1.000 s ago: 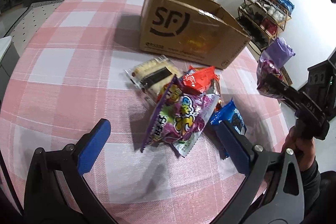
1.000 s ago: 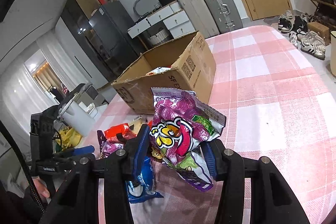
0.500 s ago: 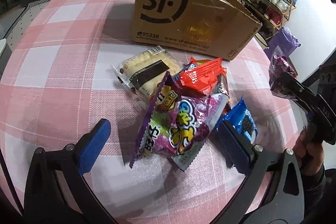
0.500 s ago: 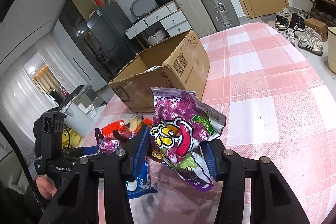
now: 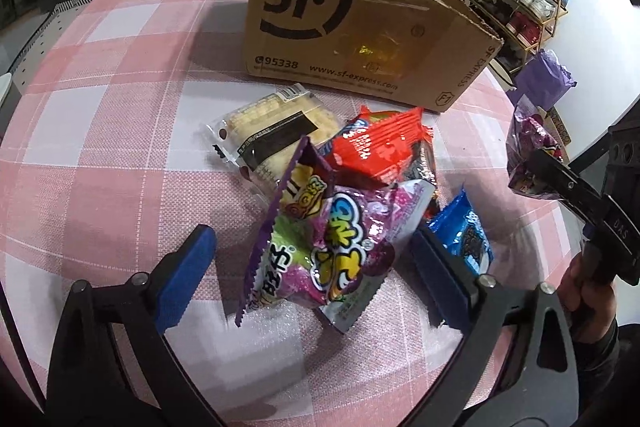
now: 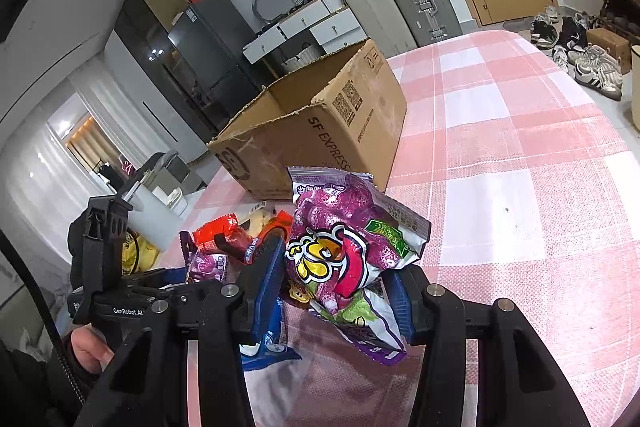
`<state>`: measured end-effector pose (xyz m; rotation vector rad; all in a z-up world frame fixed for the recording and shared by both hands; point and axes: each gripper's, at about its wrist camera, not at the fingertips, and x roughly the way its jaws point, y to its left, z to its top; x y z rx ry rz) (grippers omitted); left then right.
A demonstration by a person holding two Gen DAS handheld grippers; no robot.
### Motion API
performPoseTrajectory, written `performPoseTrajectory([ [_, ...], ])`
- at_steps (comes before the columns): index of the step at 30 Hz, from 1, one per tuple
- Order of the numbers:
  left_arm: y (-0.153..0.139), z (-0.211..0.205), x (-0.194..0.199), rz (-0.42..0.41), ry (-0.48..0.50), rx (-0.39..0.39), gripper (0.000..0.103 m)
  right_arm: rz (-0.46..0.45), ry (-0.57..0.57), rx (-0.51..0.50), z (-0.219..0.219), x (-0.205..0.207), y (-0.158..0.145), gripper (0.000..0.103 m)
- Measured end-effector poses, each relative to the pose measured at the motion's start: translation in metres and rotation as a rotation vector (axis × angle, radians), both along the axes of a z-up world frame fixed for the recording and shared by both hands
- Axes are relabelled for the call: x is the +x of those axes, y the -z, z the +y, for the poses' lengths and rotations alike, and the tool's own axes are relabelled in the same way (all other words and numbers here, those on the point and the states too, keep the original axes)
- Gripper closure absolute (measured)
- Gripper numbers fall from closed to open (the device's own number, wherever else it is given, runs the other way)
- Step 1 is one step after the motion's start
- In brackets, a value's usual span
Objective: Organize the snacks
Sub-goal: 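Grasp the purple-and-green candy bag with the left tool while the right tool holds its bag, then carry both candy bags over the box and open both tools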
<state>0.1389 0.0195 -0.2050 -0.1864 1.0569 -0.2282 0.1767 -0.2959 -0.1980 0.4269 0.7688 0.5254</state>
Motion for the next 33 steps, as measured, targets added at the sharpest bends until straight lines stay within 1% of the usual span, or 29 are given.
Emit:
performPoseTrajectory([
  [1,-0.001,-0.001,0.000,-0.003,0.003,-0.011,0.013,0.000,0.001,0.000,0.000,0.000,0.000,0.054],
  [2,-0.001,-0.001,-0.001,-0.005,0.007,-0.020,0.020,-0.001,0.003,0.001,-0.001,0.000,-0.001,0.054],
  [3,-0.002,0.000,-0.003,-0.007,0.015,-0.032,0.033,0.000,0.005,0.000,-0.001,0.000,-0.001,0.054],
  [4,-0.002,0.000,-0.004,-0.003,0.022,-0.039,0.035,0.003,0.009,-0.003,-0.002,-0.001,-0.001,0.054],
  [5,-0.003,-0.001,-0.005,-0.004,0.024,-0.035,0.040,0.007,0.014,-0.005,-0.003,-0.001,-0.001,0.054],
  [6,-0.004,-0.001,-0.006,-0.008,0.022,-0.029,0.063,0.010,0.016,-0.004,-0.004,-0.002,0.000,0.054],
  [11,-0.007,-0.001,-0.012,-0.003,0.037,-0.010,0.064,0.007,0.020,-0.003,-0.004,-0.005,-0.004,0.054],
  [20,-0.017,0.015,-0.032,-0.022,0.010,-0.017,0.064,-0.037,0.022,-0.021,-0.002,-0.018,-0.022,0.054],
  [23,-0.024,0.020,-0.039,-0.044,0.000,-0.019,0.064,-0.053,0.032,-0.025,-0.005,-0.024,-0.030,0.054],
  [28,-0.042,0.034,-0.051,-0.101,-0.044,-0.027,0.064,-0.095,0.034,-0.033,-0.005,-0.036,-0.049,0.054],
  [33,-0.061,0.038,-0.058,-0.139,-0.039,-0.014,0.064,-0.118,0.036,-0.048,-0.003,-0.043,-0.066,0.054],
])
